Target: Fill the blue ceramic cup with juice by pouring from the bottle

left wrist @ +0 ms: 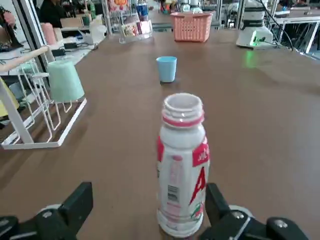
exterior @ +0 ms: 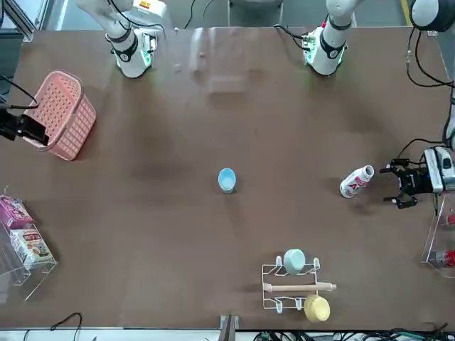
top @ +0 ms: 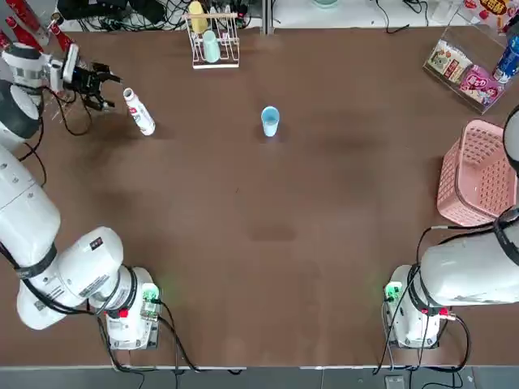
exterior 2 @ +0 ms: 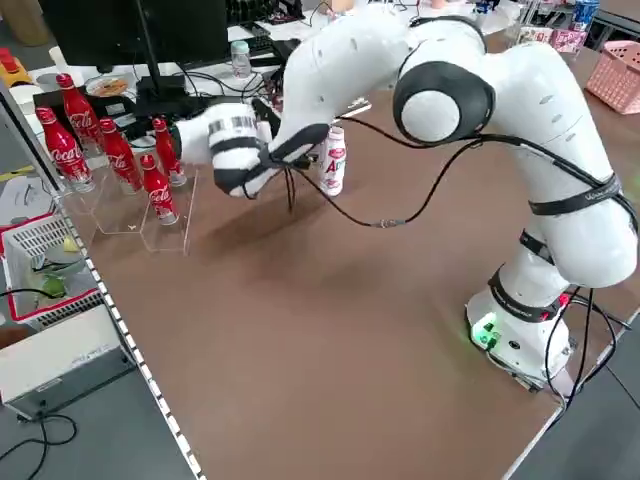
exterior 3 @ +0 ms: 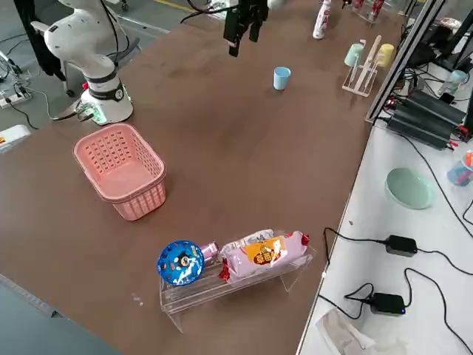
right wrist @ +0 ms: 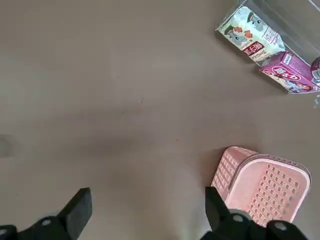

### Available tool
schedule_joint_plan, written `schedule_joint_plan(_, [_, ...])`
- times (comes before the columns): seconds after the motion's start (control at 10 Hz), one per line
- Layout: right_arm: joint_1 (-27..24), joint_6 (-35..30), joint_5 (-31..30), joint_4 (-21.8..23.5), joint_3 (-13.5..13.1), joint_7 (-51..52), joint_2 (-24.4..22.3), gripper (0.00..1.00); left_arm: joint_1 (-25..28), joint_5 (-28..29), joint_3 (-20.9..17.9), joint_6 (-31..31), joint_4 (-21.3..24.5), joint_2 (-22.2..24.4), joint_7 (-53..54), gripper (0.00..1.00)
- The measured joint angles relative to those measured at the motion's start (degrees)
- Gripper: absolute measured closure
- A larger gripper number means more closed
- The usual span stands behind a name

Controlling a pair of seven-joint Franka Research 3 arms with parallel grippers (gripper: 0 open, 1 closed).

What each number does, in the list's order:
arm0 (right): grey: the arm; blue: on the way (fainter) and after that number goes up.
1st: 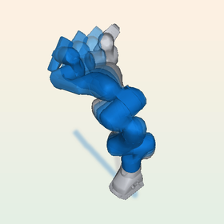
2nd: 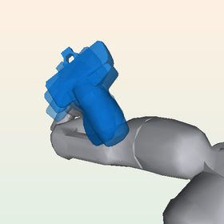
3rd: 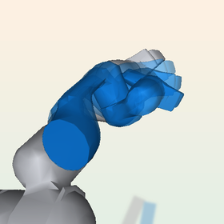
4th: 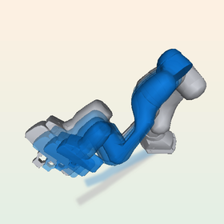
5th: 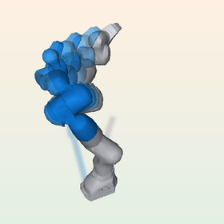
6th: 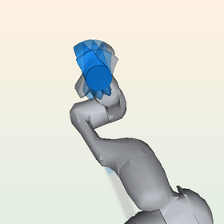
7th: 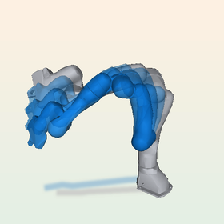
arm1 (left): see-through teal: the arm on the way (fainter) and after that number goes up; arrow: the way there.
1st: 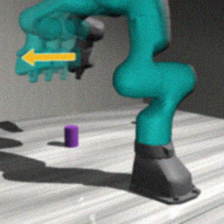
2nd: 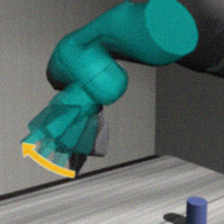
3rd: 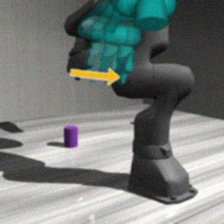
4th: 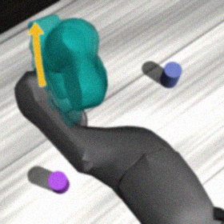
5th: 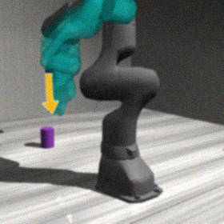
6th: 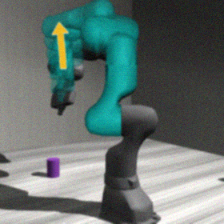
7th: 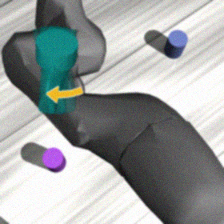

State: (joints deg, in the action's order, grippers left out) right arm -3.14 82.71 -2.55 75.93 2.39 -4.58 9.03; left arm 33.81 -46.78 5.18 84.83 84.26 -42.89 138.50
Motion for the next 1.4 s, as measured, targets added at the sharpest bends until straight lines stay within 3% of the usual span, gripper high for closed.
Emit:
schedule_joint_plan(0.4, [0.65, 8.55, 0.05, 6.12, 0.03, 1.48, -2.2, 0.0, -6.19, 7.44, 0.29, 2.71, -2.54, 6.84, -10.53, 0.0])
schedule_joint_plan(0.7, [1.05, 9.93, 0.05, 9.12, -0.03, 1.48, -4.62, 0.0, -15.89, 14.35, 0.38, 8.85, -4.78, 13.83, -27.52, 0.0])
schedule_joint_plan(0.9, [1.06, 9.93, 0.05, 9.59, -0.06, 1.48, -5.61, 0.0, -21.23, 19.02, 0.41, 12.1, -4.79, 17.33, -41.28, 0.0])
schedule_joint_plan(1.4, [1.16, 10.93, 0.06, 10.88, -0.04, 1.48, -5.75, 0.0, -32.01, 36.29, 2.16, 12.67, -4.94, 26.32, -84.12, 0.0])
